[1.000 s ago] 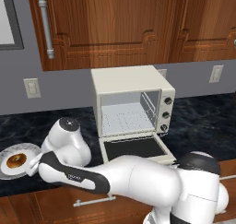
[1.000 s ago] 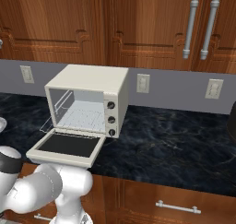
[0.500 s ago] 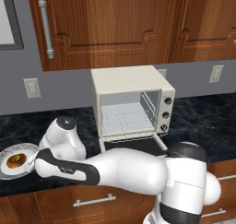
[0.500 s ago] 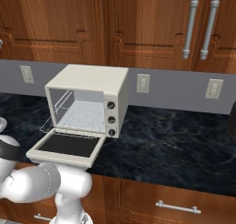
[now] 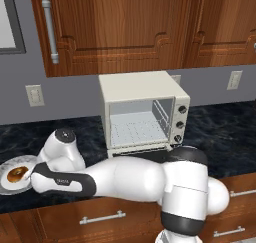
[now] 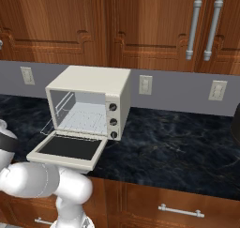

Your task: Pick up the bagel from the plate, place it on the toaster oven rack, close the door, and set the timer.

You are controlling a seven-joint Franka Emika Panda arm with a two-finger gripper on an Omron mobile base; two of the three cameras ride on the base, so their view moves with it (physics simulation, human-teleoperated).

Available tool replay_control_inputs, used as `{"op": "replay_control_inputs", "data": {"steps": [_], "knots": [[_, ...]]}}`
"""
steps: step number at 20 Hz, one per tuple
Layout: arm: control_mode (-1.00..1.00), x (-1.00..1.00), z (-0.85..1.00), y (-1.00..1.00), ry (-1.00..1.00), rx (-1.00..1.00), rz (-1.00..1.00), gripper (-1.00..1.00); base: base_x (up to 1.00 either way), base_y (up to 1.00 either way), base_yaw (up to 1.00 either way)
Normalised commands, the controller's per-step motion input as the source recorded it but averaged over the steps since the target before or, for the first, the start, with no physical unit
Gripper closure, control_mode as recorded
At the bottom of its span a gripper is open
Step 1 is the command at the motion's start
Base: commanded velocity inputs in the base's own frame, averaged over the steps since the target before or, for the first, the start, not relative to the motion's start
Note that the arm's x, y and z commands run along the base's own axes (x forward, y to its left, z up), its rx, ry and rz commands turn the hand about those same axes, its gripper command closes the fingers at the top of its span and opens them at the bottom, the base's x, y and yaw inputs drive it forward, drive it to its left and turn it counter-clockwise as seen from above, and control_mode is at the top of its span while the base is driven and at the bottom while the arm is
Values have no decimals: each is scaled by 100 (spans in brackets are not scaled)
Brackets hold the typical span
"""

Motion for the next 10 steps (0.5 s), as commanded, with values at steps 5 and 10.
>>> {"op": "replay_control_inputs", "data": {"steps": [5, 10], "knots": [[-100, 13, -10, 19, 0, 0, 0, -100, 0, 0, 0], [-100, 17, -11, 20, 0, 0, 0, -100, 0, 0, 0]]}}
